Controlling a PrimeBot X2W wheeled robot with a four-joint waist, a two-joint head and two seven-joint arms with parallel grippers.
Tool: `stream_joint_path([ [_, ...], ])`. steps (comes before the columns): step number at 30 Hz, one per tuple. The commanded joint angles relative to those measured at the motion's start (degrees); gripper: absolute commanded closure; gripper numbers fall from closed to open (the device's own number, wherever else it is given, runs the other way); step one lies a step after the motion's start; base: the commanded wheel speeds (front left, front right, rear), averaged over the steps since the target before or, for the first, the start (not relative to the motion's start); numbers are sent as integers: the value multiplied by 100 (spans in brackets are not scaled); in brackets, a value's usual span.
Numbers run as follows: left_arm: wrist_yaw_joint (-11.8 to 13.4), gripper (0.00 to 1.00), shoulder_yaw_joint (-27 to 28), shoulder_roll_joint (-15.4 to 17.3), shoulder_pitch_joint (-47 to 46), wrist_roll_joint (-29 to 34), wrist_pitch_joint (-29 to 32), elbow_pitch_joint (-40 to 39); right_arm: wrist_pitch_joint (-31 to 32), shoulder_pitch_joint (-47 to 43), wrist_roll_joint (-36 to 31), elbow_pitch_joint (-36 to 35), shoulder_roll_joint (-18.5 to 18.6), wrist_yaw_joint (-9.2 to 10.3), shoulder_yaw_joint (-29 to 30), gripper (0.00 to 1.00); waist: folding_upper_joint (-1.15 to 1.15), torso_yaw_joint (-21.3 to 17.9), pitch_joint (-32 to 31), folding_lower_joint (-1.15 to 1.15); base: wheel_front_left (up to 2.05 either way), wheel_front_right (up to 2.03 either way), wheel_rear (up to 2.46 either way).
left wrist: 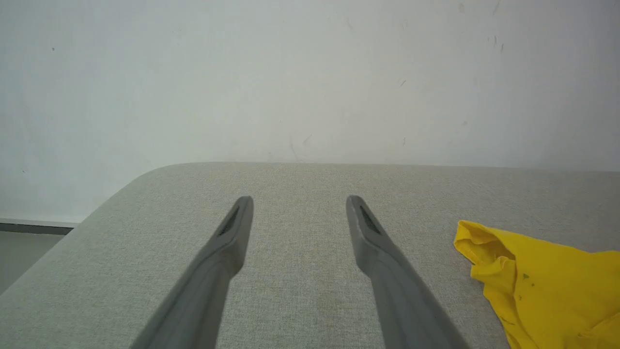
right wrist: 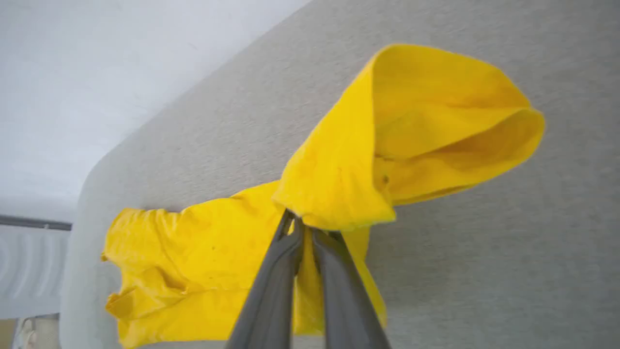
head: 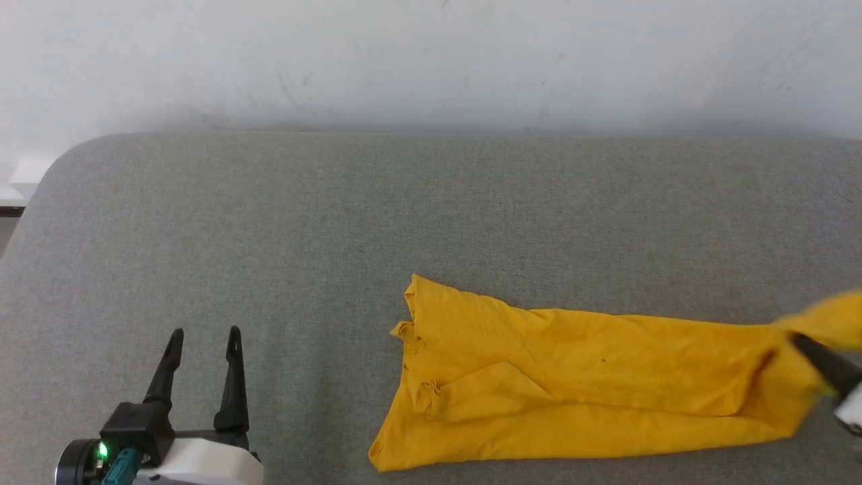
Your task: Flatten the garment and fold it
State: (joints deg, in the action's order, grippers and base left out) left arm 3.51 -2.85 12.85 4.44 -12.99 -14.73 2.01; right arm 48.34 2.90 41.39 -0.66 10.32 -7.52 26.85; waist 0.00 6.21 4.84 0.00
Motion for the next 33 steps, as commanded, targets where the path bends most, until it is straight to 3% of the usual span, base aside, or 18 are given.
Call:
stream_joint_path([
  [1,-44,0,22,-10,7,42,-27,18,93,126,218,-135,-148,3,-137,100,0,4,4,0,0,0,0],
  [5,-81,0,-9,-31,-61,42,-27,39,392,215,847,-385,-475,3,-866,100,0,28,11,0,0,0,0],
  [8,-134,0,-63,-46,-139,48,-27,86,258,319,1127,-191,-642,3,-1442,100,0,90,-5,0,0,0,0],
  [12,-223,0,-161,-65,-269,66,-27,189,-177,473,1520,404,-734,3,-2384,100,0,244,-24,0,0,0,0],
  [18,-335,0,-247,-133,-413,68,-27,323,-1371,783,2374,1327,-742,3,-4152,100,0,518,-36,0,0,0,0],
  [19,-348,0,-244,-145,-428,64,-27,342,-1587,852,2349,1475,-742,3,-4373,86,0,553,-33,0,0,0,0],
  [20,-361,0,-242,-155,-439,64,-27,360,-1790,926,2262,1631,-743,3,-4579,53,0,579,-29,0,0,0,0],
  [21,-367,0,-235,-169,-448,64,-27,373,-1941,998,2175,1788,-743,3,-4773,9,0,599,-25,0,0,0,0],
  [22,-372,0,-226,-180,-451,67,-27,385,-2079,1079,2067,1921,-743,3,-4940,0,0,614,-23,0,0,0,0],
  [26,-375,0,-177,-212,-419,88,-27,421,-2605,1390,1644,2131,-698,3,-5385,0,0,611,-39,0,0,0,0],
  [31,-365,0,-93,-246,-323,97,-27,425,-3287,1719,761,1742,-164,3,-5903,0,0,465,-94,0,0,0,0],
  [33,-364,0,-47,-248,-297,90,-27,428,-3637,1815,80,1589,164,3,-5940,0,0,365,-102,0,0,0,0],
])
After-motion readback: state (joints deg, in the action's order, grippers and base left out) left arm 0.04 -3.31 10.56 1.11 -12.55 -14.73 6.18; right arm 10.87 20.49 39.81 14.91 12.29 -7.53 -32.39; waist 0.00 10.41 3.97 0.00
